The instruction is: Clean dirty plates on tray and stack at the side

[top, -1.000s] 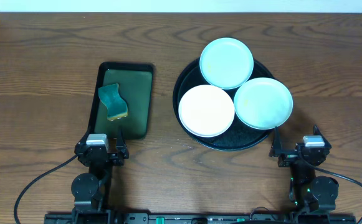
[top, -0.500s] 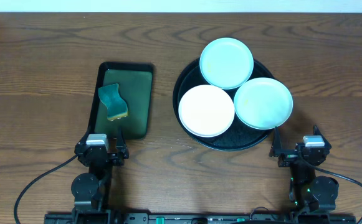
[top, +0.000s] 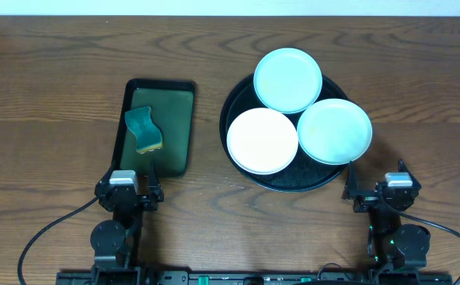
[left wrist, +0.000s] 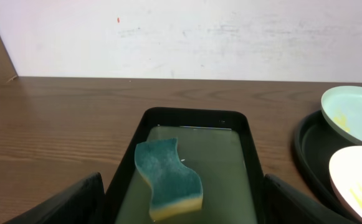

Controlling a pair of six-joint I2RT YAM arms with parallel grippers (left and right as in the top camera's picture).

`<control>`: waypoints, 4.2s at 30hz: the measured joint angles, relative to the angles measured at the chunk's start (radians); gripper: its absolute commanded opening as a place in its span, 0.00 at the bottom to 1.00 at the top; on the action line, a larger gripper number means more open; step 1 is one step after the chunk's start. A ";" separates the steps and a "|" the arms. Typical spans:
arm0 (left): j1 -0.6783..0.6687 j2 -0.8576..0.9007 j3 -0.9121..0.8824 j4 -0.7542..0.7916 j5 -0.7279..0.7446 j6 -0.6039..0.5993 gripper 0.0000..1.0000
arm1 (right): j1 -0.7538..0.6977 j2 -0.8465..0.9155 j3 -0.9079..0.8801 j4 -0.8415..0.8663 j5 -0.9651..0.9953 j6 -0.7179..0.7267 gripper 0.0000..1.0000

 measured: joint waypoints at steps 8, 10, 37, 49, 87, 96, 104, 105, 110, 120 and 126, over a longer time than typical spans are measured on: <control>0.000 0.000 0.000 0.000 0.000 0.000 0.80 | 0.000 0.000 0.000 0.000 0.000 0.000 0.99; 0.000 0.000 0.000 0.000 0.000 0.000 0.80 | 0.000 0.000 0.000 0.000 0.000 0.000 0.99; 0.000 0.045 0.246 0.241 0.433 -0.726 0.80 | 0.000 0.000 0.000 -0.001 0.000 0.000 0.99; 0.000 0.869 1.328 -0.931 0.187 -0.334 0.80 | 0.000 0.000 0.000 0.000 0.000 0.000 0.99; 0.102 2.042 1.506 -0.893 0.112 -0.340 0.80 | 0.000 0.000 0.000 0.000 0.000 0.000 0.99; 0.102 2.062 1.453 -0.829 0.066 -0.335 0.79 | 0.000 0.000 0.000 0.000 0.000 0.000 0.99; 0.102 2.068 1.412 -0.793 0.048 -0.330 0.36 | 0.000 0.000 0.000 0.000 0.000 0.000 0.99; 0.103 2.068 1.412 -0.793 0.045 -0.332 0.32 | 0.000 0.000 0.000 0.000 0.000 0.000 0.99; 0.105 2.068 1.412 -0.790 0.041 -0.330 0.13 | 0.000 0.000 0.000 0.000 0.000 0.000 0.99; 0.105 2.031 1.413 -0.811 0.088 -0.329 0.07 | 0.000 0.000 0.000 0.000 0.000 0.000 0.99; 0.105 1.791 1.413 -0.806 0.114 -0.344 0.07 | 0.000 0.000 0.000 0.000 0.000 0.000 0.99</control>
